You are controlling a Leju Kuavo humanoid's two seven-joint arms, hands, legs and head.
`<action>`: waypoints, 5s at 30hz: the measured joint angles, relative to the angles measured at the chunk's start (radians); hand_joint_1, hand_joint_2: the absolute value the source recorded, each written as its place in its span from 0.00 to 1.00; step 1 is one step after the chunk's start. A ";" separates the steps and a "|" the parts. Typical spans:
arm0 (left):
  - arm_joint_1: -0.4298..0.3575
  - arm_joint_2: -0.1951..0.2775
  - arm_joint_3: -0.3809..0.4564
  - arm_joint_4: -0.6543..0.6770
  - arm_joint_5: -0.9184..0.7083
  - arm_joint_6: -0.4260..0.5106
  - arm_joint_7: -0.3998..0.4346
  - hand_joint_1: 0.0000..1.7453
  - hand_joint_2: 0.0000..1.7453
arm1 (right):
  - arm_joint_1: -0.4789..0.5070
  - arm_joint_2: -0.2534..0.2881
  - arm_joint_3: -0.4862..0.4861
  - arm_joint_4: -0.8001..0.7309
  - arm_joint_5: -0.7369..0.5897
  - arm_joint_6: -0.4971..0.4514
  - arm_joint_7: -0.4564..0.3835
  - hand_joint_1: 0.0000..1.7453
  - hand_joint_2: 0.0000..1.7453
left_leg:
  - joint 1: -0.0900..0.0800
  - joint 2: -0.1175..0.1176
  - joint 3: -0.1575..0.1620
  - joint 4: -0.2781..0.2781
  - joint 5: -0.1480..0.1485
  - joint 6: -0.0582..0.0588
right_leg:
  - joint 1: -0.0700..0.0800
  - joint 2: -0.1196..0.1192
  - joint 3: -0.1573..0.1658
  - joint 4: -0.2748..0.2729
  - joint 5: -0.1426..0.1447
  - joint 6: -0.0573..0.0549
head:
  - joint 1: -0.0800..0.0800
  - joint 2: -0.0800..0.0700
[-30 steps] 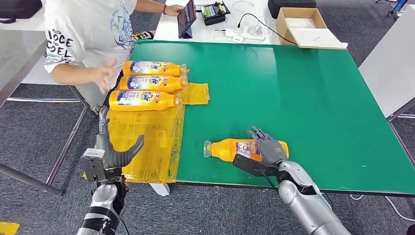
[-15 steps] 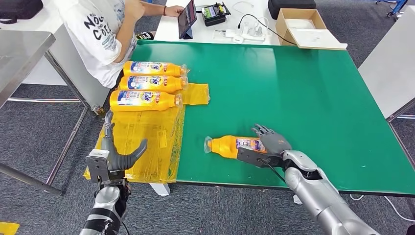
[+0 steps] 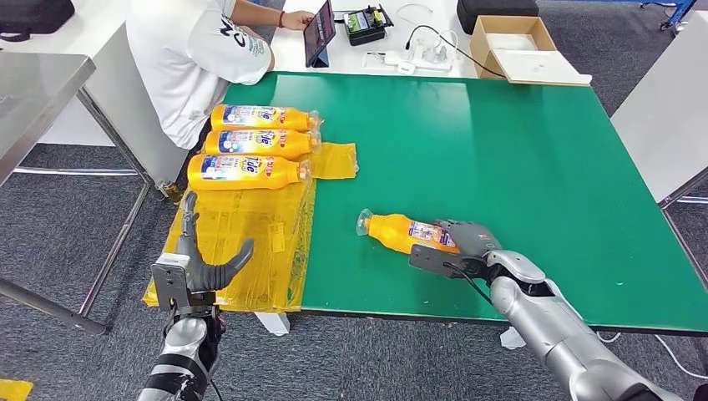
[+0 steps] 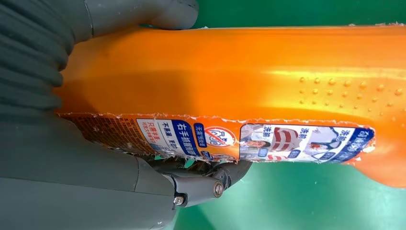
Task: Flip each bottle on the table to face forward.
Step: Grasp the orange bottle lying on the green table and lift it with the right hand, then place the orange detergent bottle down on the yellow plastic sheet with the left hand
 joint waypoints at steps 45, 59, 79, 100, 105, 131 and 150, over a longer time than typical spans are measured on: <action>-0.037 0.044 -0.308 -0.005 0.682 -0.685 0.240 0.00 1.00 | 0.412 0.391 -0.419 -0.387 -0.205 -0.621 -0.564 1.00 1.00 | 0.001 0.000 -0.008 -0.001 0.000 0.000 | 0.001 -0.001 -0.007 0.001 0.000 0.000 | 0.000 0.000; -0.093 0.060 -0.377 0.042 0.712 -0.702 0.250 0.00 1.00 | 0.342 0.536 -0.219 -0.062 -0.207 -0.599 -0.590 1.00 1.00 | 0.001 0.000 -0.008 -0.001 0.000 -0.001 | 0.001 -0.001 -0.008 0.001 0.000 0.000 | 0.000 0.000; -0.119 0.089 -0.411 0.080 0.709 -0.699 0.257 1.00 1.00 | 0.274 0.572 -0.134 0.088 -0.208 -0.625 -0.571 1.00 1.00 | 0.001 0.000 -0.008 -0.001 0.000 -0.001 | 0.001 0.000 -0.008 0.001 0.000 0.000 | 0.000 0.000; -0.134 0.096 -0.418 0.111 0.729 -0.697 0.260 1.00 1.00 | 0.255 0.581 -0.116 0.141 -0.214 -0.662 -0.548 0.00 0.00 | 0.001 0.000 -0.008 -0.001 0.000 -0.001 | 0.001 0.000 -0.009 0.001 0.000 0.000 | 0.000 0.000; -0.133 0.097 -0.418 0.110 0.714 -0.664 0.259 1.00 1.00 | 0.255 0.581 -0.119 0.143 -0.273 -0.628 -0.554 0.00 0.00 | 0.001 0.000 -0.008 -0.001 0.000 -0.001 | 0.001 0.000 -0.009 0.001 0.000 0.000 | 0.000 0.000; -0.199 0.083 -0.226 -0.006 -0.184 0.295 0.085 1.00 1.00 | 0.365 0.529 -0.196 -0.319 -0.426 -0.589 -0.574 0.00 0.00 | 0.001 0.000 -0.008 -0.001 0.000 -0.001 | 0.001 0.000 -0.009 0.001 0.000 0.000 | 0.000 0.000; -0.290 0.135 -0.184 0.155 -0.761 0.491 0.308 1.00 1.00 | 0.402 0.523 -0.206 -0.465 -0.466 -0.684 -0.601 0.00 0.00 | 0.001 0.001 -0.008 -0.001 0.001 -0.001 | 0.001 0.000 -0.009 0.001 0.000 -0.001 | 0.000 0.000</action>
